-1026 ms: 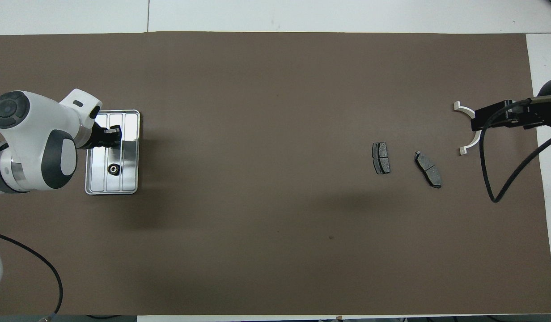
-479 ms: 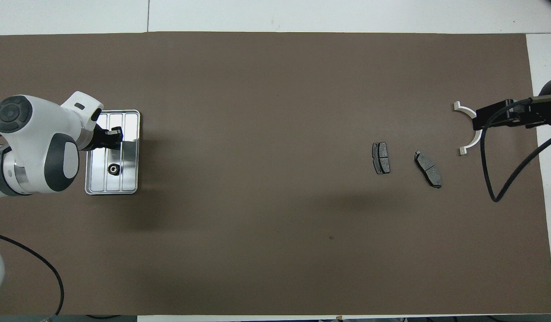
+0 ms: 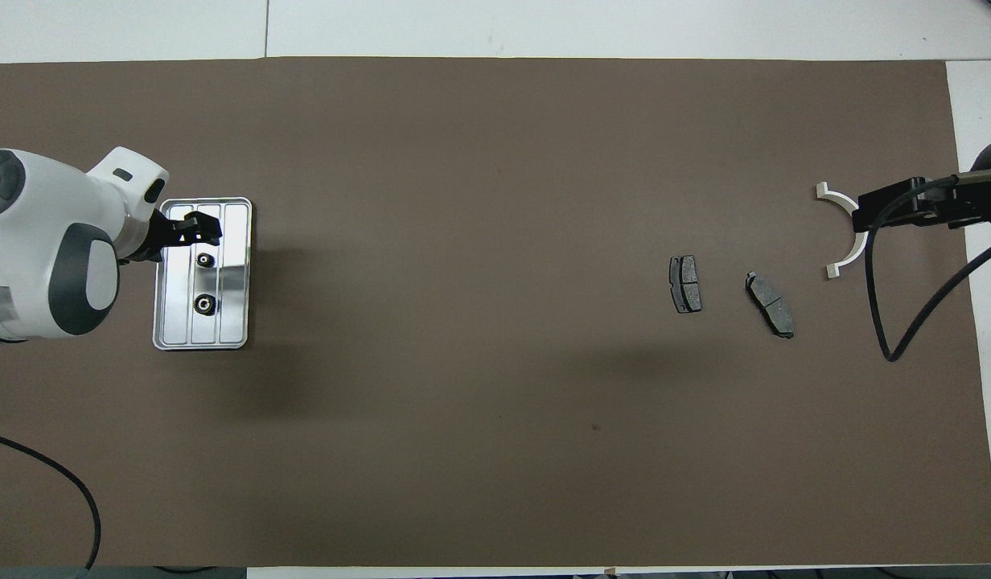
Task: Pick bearing gear from pile to tray
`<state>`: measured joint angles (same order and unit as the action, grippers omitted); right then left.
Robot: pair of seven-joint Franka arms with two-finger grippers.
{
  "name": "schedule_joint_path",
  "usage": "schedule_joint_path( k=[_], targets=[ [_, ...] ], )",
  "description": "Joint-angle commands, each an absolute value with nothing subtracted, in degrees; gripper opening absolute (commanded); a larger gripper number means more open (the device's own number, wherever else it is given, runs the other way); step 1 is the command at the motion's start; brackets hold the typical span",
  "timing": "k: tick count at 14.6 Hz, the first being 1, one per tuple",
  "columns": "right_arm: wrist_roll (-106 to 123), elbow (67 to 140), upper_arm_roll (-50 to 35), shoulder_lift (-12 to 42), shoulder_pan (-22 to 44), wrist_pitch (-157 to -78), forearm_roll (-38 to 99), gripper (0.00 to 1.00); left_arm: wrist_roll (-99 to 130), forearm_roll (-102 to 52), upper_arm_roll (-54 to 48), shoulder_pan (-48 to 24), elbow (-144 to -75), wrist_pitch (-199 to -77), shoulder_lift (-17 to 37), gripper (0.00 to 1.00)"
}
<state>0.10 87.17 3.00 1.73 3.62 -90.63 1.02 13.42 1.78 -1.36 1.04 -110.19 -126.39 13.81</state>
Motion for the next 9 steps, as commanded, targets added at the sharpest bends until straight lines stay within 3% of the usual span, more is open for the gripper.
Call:
schedule_joint_path(
  k=[1,5,9],
  targets=[
    [1.6,87.3,2.5,1.8,3.0,-91.7,0.4,1.00,12.3,1.1,-1.4,1.5,-103.0,-113.1,9.6,1.00],
    [1.6,87.3,2.5,1.8,3.0,-91.7,0.4,1.00,12.0,1.7,-1.5,0.8,-90.7,-96.4,9.2,1.00],
    [1.6,87.3,2.5,1.8,3.0,-91.7,0.4,1.00,8.0,1.6,-1.2,1.3,-90.4,-90.6,3.3,1.00]
  ],
)
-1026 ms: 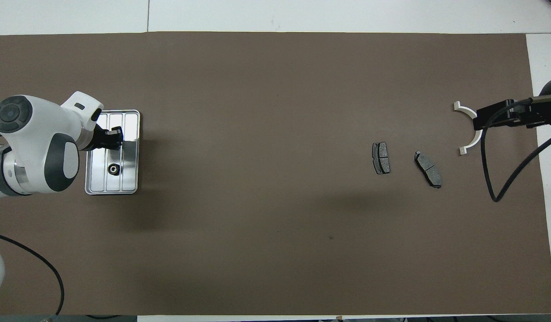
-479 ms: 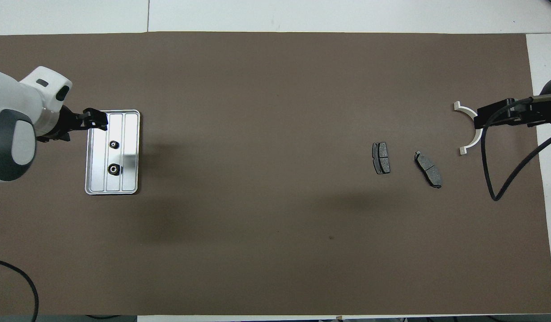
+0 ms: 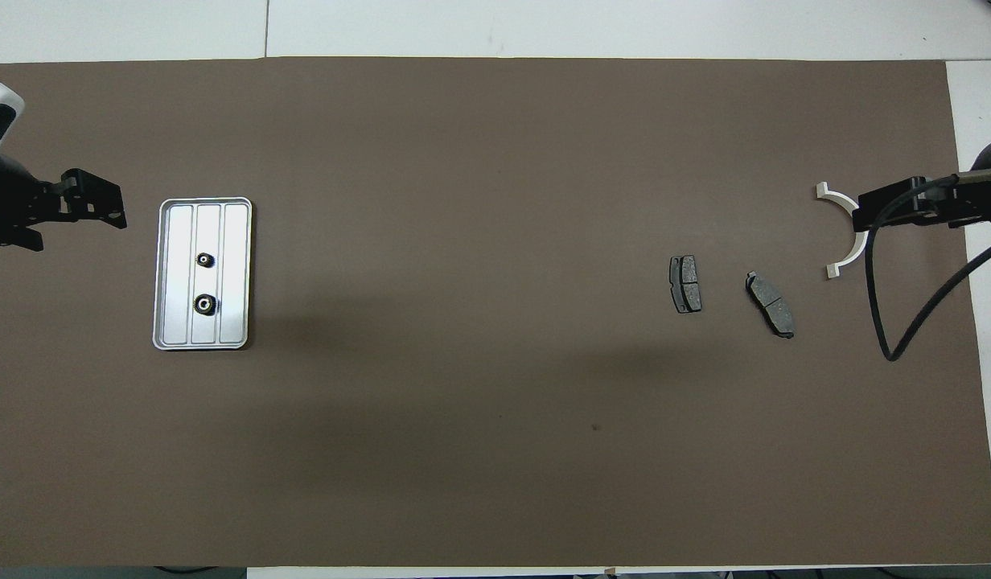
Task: Pick bearing gear from pile to tray
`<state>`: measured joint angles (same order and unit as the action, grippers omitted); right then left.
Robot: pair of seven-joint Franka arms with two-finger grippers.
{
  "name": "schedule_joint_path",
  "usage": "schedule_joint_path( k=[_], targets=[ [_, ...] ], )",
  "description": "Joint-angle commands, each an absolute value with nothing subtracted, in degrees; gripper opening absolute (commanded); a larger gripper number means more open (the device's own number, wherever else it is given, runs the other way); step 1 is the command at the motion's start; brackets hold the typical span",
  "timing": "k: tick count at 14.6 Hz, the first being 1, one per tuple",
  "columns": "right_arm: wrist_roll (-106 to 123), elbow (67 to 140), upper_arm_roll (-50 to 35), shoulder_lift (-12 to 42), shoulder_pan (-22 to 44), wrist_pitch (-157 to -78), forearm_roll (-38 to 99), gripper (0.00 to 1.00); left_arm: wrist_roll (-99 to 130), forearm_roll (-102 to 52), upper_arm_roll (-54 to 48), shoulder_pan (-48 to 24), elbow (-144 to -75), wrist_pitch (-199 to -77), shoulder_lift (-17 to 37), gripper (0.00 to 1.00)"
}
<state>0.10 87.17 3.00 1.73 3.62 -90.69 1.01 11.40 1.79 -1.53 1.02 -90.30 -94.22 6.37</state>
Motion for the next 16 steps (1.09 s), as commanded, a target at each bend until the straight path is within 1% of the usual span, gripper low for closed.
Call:
schedule_joint_path(
  k=[1,8,11,16],
  targets=[
    [1.6,87.3,2.5,1.8,3.0,-91.7,0.4,1.00,6.2,1.6,-1.1,1.3,-90.8,-89.8,1.4,1.00],
    [1.4,87.3,2.5,1.8,3.0,-91.7,0.4,1.00,5.4,-0.1,-1.1,1.2,-92.3,-91.9,0.4,1.00],
    [1.5,87.3,2.5,1.8,3.0,-91.7,0.4,1.00,5.8,-0.1,-1.1,0.9,-93.5,-91.8,-2.1,1.00],
    [1.5,87.3,2.5,1.8,3.0,-91.8,0.4,1.00,5.5,-0.1,-1.2,0.7,-94.0,-92.4,-2.3,1.00]
  ],
)
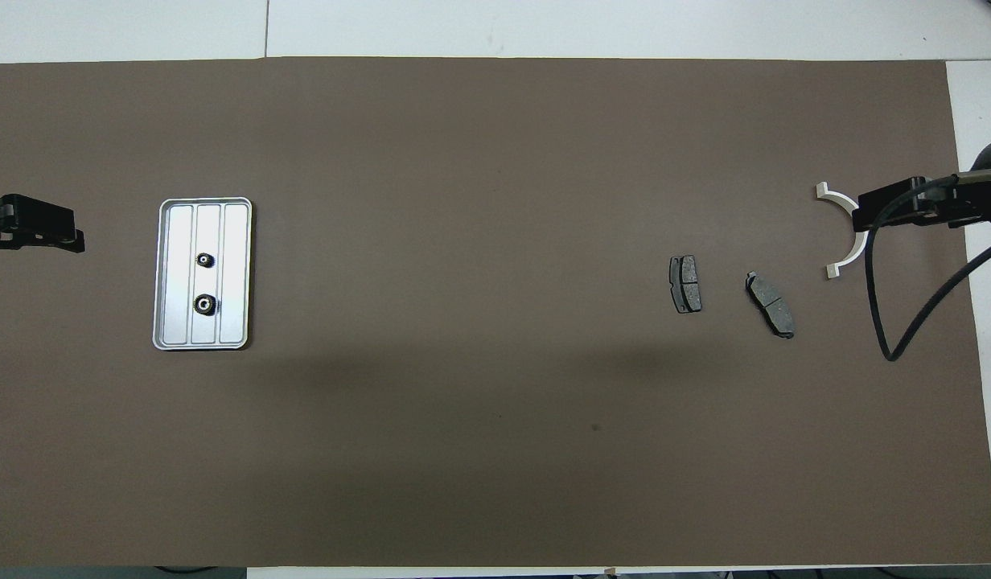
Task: Pick bearing gear from pile to tray
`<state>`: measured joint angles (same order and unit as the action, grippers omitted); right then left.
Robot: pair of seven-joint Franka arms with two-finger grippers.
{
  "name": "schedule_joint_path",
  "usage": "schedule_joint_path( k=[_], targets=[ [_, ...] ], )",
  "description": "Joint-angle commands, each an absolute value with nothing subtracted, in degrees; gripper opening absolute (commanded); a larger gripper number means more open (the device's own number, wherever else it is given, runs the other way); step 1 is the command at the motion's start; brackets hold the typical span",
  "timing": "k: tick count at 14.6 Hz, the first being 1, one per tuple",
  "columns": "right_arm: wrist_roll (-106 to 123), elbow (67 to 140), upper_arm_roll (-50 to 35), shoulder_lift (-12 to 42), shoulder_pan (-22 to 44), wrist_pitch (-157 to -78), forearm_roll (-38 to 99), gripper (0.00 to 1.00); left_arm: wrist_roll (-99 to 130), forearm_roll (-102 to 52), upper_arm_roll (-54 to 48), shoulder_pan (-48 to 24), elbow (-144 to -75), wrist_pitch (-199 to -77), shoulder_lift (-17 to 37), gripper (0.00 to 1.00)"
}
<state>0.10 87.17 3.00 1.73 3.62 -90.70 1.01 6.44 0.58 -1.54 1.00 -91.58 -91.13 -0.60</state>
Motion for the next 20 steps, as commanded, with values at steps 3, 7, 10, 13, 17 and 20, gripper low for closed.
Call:
schedule_joint_path(
  k=[3,7,10,13,17,20],
  targets=[
    [1.5,87.3,2.5,1.9,3.0,-91.8,0.4,1.00,5.4,-0.1,-1.3,0.6,-94.3,-93.9,-2.2,1.00],
    [1.5,87.3,2.5,1.8,2.9,-91.8,0.4,1.00,5.4,-0.1,-1.4,0.4,-94.6,-95.0,-2.1,1.00],
    [1.5,87.4,2.5,1.8,2.9,-91.8,0.4,1.00,5.5,-0.1,-1.5,0.4,-94.4,-94.6,-2.0,1.00],
    [1.5,87.3,2.5,1.8,2.9,-91.8,0.4,1.00,5.6,-0.1,-1.7,0.4,-94.1,-93.3,-2.0,1.00],
    [1.6,87.3,2.5,1.8,2.9,-91.7,0.4,1.00,5.8,-0.1,-1.8,0.4,-94.1,-93.4,-2.0,1.00],
    [1.6,87.3,2.5,1.8,2.9,-91.7,0.4,1.00,5.8,-0.1,-1.8,0.4,-94.1,-93.4,-2.0,1.00]
  ],
)
